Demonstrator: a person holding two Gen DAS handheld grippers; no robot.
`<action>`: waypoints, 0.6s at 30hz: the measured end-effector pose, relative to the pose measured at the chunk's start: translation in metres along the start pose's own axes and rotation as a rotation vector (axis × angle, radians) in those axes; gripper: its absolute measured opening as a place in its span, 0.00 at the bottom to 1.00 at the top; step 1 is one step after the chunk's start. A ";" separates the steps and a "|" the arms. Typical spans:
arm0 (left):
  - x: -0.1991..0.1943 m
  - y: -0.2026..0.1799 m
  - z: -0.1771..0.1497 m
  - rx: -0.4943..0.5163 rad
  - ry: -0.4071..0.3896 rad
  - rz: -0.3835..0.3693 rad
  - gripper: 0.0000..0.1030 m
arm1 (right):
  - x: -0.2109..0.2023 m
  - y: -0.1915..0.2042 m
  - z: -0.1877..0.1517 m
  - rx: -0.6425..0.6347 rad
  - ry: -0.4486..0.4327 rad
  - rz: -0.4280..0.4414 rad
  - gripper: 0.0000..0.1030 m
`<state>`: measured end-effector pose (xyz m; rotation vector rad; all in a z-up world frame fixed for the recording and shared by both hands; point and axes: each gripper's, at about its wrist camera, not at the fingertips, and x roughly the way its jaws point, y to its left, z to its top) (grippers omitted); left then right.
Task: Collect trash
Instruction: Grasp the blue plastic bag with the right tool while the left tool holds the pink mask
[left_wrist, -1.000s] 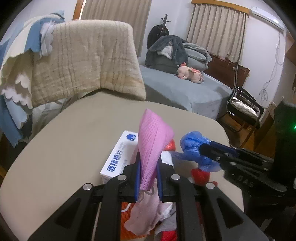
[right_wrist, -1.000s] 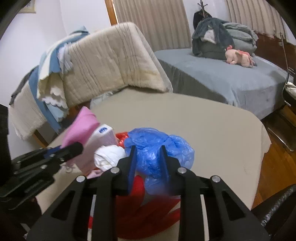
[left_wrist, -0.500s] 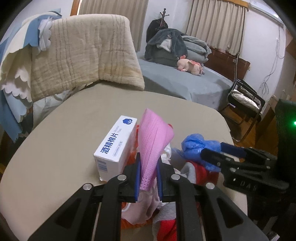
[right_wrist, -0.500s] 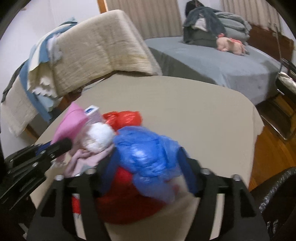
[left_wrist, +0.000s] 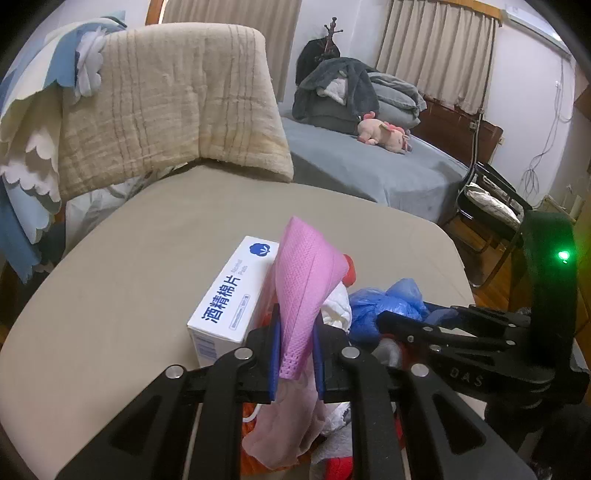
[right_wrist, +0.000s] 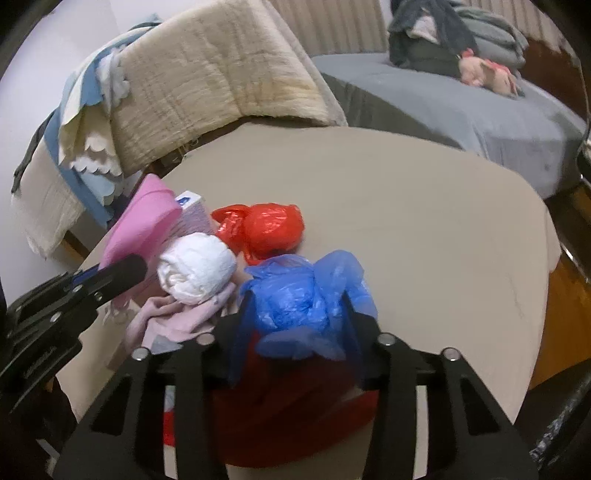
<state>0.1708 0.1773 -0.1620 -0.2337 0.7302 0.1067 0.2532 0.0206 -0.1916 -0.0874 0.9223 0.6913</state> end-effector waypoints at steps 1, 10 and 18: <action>-0.001 -0.001 0.000 0.001 -0.002 0.001 0.14 | -0.004 0.000 0.000 -0.005 -0.012 -0.003 0.38; -0.021 -0.014 0.011 0.025 -0.042 -0.014 0.14 | -0.064 0.003 0.011 0.006 -0.166 -0.013 0.38; -0.055 -0.042 0.019 0.051 -0.084 -0.059 0.14 | -0.129 -0.001 0.008 0.028 -0.275 -0.035 0.38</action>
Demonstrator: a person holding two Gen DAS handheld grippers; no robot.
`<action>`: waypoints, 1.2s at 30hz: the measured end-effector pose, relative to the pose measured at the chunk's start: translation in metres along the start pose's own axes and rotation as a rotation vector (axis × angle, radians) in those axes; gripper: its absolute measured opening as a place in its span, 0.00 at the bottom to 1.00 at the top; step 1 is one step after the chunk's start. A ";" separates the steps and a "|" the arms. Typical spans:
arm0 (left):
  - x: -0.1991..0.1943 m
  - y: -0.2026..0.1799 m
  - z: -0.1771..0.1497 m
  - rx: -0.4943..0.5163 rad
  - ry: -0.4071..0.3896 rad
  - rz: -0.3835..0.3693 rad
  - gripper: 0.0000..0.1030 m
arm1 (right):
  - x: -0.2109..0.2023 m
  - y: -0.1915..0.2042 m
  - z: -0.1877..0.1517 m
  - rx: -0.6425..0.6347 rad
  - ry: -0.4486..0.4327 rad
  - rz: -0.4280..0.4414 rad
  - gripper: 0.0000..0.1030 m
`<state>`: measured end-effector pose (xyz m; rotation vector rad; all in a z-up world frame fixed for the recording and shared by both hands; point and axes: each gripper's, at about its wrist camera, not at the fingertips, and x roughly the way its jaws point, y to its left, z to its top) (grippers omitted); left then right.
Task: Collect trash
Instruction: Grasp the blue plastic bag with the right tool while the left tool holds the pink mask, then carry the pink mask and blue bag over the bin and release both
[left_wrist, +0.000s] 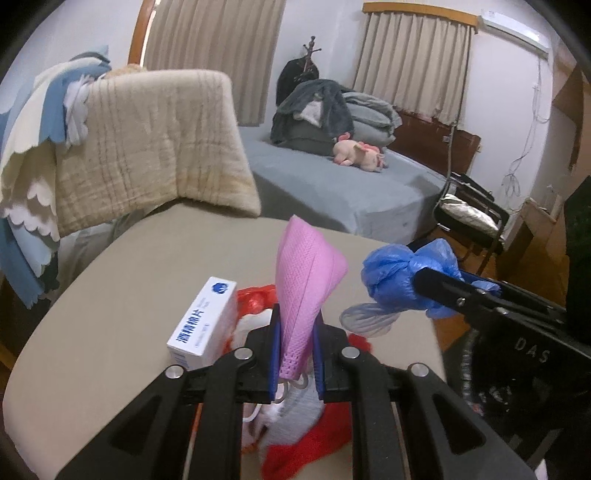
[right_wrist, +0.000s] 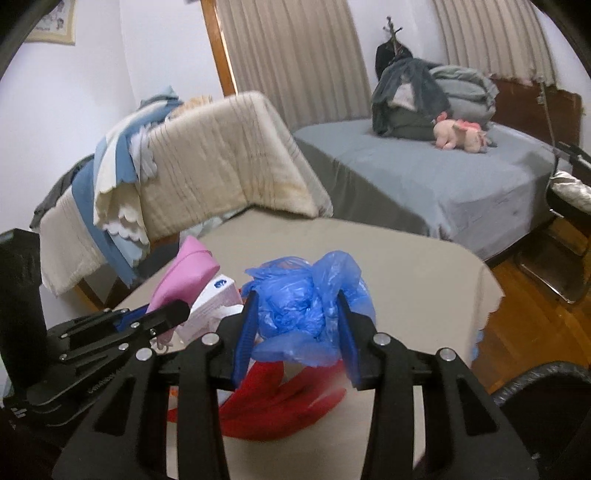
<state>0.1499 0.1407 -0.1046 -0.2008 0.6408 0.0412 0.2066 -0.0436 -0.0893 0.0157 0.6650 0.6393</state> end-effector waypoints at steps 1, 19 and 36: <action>-0.005 -0.005 0.001 0.003 -0.005 -0.007 0.14 | -0.007 -0.001 0.000 0.002 -0.009 -0.003 0.38; -0.044 -0.116 -0.014 0.127 -0.013 -0.198 0.14 | -0.143 -0.059 -0.045 0.078 -0.089 -0.177 0.38; -0.020 -0.221 -0.054 0.268 0.077 -0.375 0.14 | -0.216 -0.135 -0.106 0.213 -0.074 -0.396 0.38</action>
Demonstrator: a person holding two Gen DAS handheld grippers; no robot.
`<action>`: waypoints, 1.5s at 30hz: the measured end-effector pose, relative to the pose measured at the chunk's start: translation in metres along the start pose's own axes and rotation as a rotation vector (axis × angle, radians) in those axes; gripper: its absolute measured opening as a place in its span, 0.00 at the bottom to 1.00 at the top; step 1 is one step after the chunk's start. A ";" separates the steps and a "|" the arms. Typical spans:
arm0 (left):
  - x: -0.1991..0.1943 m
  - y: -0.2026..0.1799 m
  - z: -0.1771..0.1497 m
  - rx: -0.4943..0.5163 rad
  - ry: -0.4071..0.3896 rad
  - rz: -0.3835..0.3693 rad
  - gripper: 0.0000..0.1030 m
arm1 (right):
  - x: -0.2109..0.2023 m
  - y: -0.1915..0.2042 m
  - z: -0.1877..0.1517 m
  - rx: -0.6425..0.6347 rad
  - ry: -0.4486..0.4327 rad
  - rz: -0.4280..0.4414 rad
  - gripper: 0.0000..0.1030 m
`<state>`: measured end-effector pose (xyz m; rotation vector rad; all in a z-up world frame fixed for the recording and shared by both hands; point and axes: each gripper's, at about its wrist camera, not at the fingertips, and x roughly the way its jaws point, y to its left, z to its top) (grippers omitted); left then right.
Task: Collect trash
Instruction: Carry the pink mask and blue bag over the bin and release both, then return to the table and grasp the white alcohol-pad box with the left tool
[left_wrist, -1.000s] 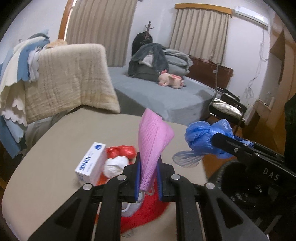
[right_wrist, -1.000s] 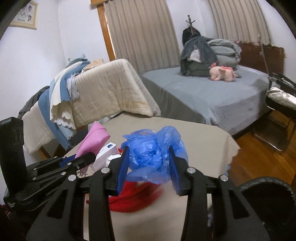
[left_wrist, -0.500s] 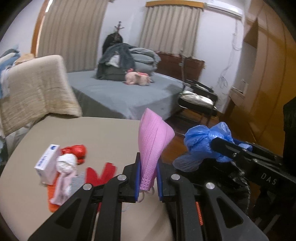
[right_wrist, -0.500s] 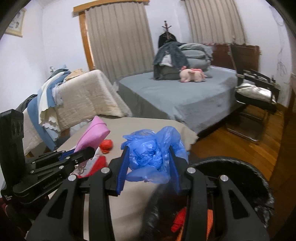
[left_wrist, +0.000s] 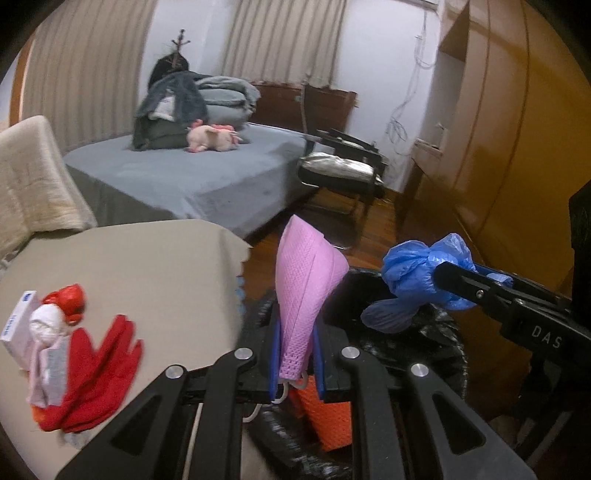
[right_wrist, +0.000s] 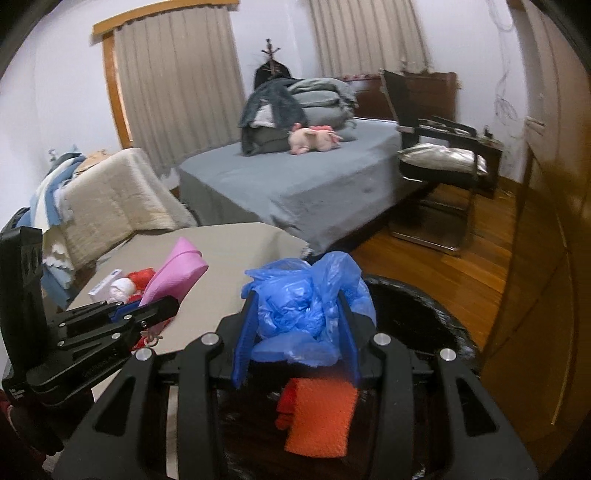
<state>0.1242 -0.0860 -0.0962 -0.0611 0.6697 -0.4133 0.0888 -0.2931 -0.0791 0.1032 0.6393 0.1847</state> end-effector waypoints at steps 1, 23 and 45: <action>0.004 -0.005 -0.001 0.006 0.004 -0.009 0.14 | 0.000 -0.004 -0.001 0.004 0.002 -0.008 0.38; 0.017 -0.004 -0.018 0.009 0.056 -0.041 0.75 | 0.002 -0.042 -0.022 0.066 0.019 -0.155 0.92; -0.099 0.139 -0.038 -0.160 -0.108 0.358 0.86 | 0.066 0.108 0.011 -0.077 0.005 0.100 0.94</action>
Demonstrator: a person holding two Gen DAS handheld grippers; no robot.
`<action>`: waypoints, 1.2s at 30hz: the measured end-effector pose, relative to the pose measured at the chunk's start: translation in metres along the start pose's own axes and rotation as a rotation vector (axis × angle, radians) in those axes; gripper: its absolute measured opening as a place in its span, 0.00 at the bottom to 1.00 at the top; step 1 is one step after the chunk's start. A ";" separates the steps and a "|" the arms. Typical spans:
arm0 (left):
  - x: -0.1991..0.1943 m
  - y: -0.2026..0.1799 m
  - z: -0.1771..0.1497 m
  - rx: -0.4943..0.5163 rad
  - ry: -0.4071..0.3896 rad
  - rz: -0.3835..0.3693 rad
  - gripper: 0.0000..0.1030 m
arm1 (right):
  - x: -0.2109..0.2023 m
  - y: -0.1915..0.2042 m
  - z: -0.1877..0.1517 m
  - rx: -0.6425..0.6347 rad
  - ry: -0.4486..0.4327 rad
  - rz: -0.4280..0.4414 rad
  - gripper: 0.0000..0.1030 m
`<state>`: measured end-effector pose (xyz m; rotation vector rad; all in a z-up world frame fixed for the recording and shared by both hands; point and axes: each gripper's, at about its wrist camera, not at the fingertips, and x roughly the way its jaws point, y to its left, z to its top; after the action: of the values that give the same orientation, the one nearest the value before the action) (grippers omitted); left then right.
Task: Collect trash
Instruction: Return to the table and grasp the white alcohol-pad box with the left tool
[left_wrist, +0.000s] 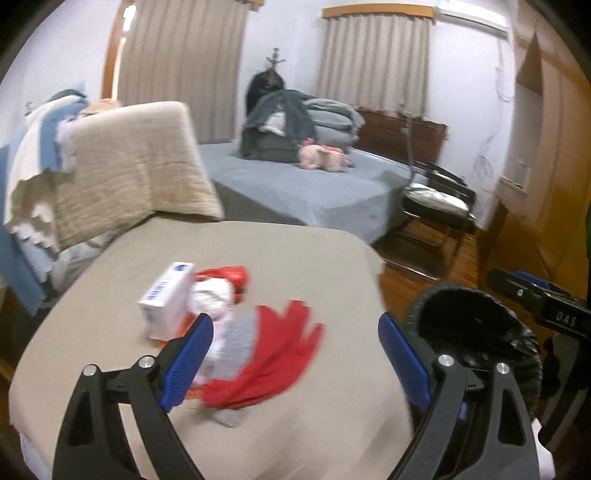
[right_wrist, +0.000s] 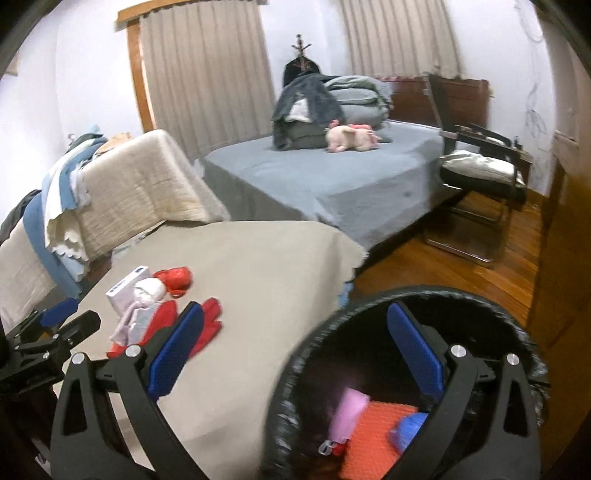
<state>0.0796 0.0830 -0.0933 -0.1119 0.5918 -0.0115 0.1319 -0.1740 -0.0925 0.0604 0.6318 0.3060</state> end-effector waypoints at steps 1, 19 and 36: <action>0.000 0.006 0.000 -0.009 -0.003 0.013 0.86 | 0.004 0.006 0.002 -0.007 0.001 0.008 0.94; 0.054 0.113 0.005 -0.083 0.023 0.178 0.81 | 0.097 0.095 0.020 -0.071 0.048 0.092 0.94; 0.133 0.140 -0.002 -0.083 0.144 0.104 0.57 | 0.157 0.131 0.028 -0.103 0.105 0.119 0.94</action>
<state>0.1860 0.2157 -0.1844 -0.1619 0.7420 0.1063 0.2341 -0.0013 -0.1406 -0.0168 0.7168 0.4586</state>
